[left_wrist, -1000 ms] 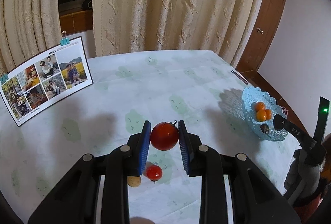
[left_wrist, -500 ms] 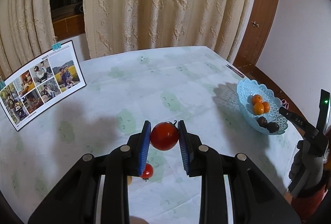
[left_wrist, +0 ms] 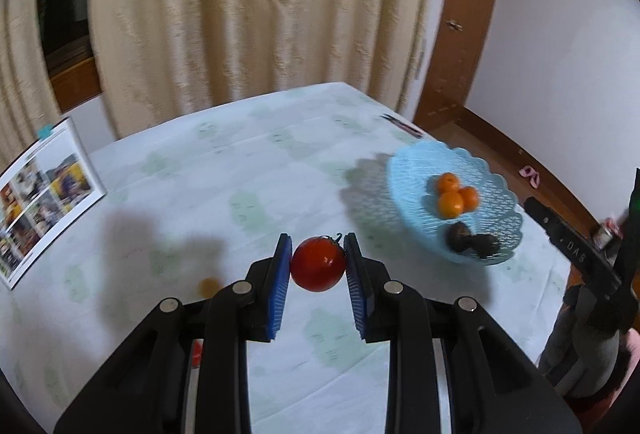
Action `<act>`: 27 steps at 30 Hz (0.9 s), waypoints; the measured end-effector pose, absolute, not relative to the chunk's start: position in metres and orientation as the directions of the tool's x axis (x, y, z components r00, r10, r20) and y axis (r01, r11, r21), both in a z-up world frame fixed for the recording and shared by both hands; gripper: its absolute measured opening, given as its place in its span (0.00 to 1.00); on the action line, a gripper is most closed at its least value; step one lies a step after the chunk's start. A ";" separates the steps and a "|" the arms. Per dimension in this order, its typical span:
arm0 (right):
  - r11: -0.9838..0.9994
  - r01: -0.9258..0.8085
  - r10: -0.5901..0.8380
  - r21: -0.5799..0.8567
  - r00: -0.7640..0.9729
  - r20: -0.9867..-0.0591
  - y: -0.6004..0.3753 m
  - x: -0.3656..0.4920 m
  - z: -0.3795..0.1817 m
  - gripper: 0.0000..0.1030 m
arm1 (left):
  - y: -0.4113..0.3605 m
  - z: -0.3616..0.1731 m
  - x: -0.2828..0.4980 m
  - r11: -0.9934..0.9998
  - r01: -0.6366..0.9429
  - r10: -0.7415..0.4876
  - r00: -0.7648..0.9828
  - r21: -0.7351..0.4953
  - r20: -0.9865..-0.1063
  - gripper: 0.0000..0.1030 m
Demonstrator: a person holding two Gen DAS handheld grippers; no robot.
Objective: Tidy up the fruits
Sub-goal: 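Carry the red tomato over the blue basket and open the left tool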
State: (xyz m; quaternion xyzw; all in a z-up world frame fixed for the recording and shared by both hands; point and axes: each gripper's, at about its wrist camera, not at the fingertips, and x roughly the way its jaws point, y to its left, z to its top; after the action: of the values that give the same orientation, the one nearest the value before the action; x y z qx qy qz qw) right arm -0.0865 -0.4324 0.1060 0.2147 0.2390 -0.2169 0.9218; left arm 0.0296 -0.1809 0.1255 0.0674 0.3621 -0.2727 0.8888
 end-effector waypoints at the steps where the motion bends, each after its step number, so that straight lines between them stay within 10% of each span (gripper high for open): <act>1: 0.815 0.500 -0.297 0.292 0.794 -0.531 -0.434 -0.089 0.105 0.54 | -0.189 0.125 0.029 0.836 0.543 -0.443 0.582 -0.079 -0.682 0.26; 24: 0.765 0.528 -0.279 0.369 0.788 -0.548 -0.487 -0.106 0.078 0.54 | -0.338 0.075 0.049 0.718 0.675 -0.518 0.354 -0.170 -0.779 0.28; 27: 0.763 0.530 -0.277 0.371 0.786 -0.552 -0.488 -0.105 0.076 0.54 | -0.335 0.075 0.052 0.731 0.660 -0.515 0.372 -0.170 -0.772 0.67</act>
State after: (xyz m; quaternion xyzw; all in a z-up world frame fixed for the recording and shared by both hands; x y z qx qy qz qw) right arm -0.1051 -0.4879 0.0760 0.2629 0.2399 -0.2222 0.9077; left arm 0.0524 -0.3353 0.0752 0.0841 0.4320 -0.3566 0.8241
